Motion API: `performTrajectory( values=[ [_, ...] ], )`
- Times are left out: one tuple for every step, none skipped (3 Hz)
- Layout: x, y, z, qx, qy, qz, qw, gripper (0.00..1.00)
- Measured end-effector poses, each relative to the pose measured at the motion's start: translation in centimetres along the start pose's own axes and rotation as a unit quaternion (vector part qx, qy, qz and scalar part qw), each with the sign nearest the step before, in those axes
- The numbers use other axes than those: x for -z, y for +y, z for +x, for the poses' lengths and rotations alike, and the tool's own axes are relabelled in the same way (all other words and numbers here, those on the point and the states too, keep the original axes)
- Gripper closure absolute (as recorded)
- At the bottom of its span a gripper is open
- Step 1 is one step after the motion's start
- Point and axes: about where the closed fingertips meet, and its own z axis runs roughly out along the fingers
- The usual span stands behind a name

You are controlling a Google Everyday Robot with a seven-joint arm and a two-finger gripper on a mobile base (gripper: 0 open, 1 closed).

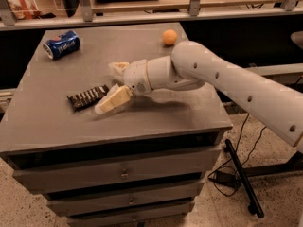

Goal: Move rxbar chocolate near orange

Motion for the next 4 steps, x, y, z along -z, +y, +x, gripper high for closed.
performTrajectory(
  values=[
    [-0.3, 0.1, 0.0, 0.002, 0.002, -0.008, 1.0000, 0.00],
    [-0.4, 0.3, 0.1, 0.004, 0.007, -0.013, 0.9999, 0.00],
    [-0.8, 0.4, 0.1, 0.006, 0.012, -0.024, 0.9996, 0.00],
    [-1.4, 0.4, 0.2, 0.009, 0.015, -0.036, 0.9992, 0.00]
  ],
)
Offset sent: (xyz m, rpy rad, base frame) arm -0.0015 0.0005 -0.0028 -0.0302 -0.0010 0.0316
